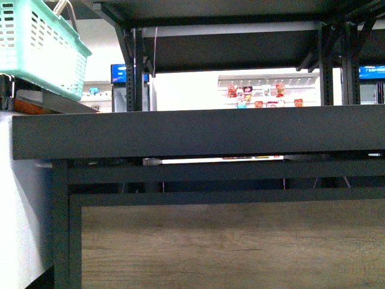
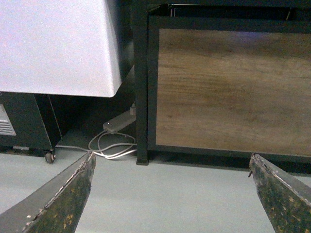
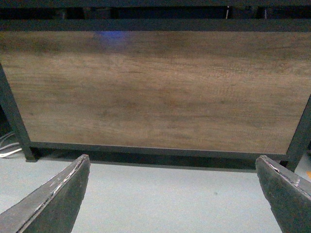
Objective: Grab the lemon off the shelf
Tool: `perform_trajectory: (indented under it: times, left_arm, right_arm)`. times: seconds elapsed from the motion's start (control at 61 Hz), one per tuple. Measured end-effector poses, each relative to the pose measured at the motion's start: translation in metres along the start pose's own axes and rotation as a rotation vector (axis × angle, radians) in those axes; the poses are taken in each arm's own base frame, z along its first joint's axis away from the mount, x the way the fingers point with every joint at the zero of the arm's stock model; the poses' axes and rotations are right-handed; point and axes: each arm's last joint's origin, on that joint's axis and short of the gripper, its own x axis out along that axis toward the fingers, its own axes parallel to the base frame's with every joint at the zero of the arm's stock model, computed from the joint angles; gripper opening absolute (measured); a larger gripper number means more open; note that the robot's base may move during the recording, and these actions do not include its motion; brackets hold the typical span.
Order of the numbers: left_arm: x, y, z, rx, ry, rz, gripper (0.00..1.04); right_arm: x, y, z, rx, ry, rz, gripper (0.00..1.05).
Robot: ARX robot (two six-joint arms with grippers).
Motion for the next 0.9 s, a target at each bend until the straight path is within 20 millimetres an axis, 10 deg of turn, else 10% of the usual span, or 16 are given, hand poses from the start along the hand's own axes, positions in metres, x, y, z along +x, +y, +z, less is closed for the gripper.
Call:
perform_trajectory:
  times: [0.902]
  left_arm:
    - [0.0000,0.0000,0.0000,0.000,0.000,0.001,0.97]
  right_arm:
    - [0.0000,0.0001,0.0000,0.000,0.000,0.002,1.02]
